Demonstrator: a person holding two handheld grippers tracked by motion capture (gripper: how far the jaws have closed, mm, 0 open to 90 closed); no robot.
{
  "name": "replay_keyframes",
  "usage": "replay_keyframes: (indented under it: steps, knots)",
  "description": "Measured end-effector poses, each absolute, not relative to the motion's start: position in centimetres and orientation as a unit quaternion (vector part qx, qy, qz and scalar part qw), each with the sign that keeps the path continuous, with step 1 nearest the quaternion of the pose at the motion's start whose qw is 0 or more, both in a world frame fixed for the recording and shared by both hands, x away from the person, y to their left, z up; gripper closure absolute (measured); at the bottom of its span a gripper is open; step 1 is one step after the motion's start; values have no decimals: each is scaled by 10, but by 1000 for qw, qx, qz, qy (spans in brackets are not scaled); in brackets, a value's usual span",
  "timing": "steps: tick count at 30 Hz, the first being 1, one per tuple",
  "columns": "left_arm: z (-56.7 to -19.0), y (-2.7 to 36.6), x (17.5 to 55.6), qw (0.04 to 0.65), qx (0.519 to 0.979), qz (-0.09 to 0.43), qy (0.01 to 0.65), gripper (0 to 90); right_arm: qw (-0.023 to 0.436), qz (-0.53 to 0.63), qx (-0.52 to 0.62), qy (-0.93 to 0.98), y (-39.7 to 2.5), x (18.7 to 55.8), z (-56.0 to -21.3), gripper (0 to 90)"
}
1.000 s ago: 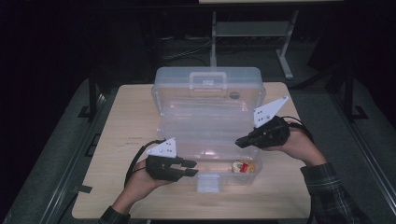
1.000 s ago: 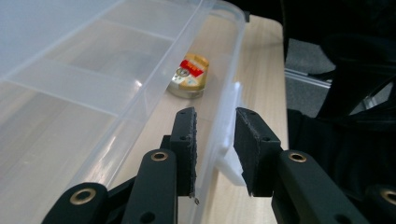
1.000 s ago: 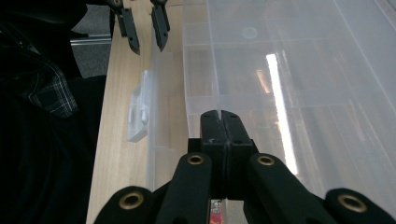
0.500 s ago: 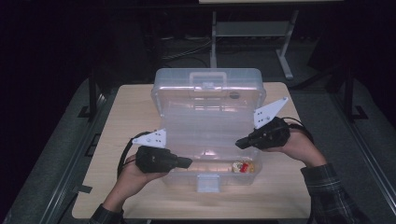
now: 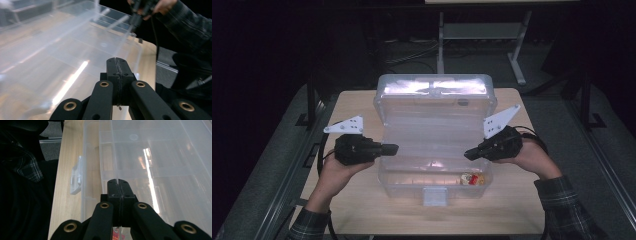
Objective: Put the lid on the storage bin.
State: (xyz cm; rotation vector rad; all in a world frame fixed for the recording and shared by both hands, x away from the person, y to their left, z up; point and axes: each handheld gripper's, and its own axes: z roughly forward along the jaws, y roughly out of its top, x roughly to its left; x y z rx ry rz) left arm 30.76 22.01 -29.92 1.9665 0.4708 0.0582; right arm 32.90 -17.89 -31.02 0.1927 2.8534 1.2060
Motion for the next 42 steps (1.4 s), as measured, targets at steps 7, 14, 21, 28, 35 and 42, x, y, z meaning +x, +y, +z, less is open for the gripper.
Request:
replay_keyframes:
  steps: [7,14,21,28,35,42]
  knots:
    - [-290,232,320,535,816,49,214,900,19,386,59,920,-178,328,-311,897]
    - [-284,238,331,536,810,71,227,900,17,385,59,921,-178,328,-311,898]
    - [-281,246,341,541,801,82,243,900,16,385,58,921,-179,327,-312,897]
    - [-278,253,349,543,795,91,255,900,14,384,58,922,-179,327,-313,897]
    - [-276,252,352,540,796,96,255,900,10,381,54,923,-178,325,-314,897]
    - [-276,251,351,540,796,96,255,900,10,382,56,922,-178,324,-315,893]
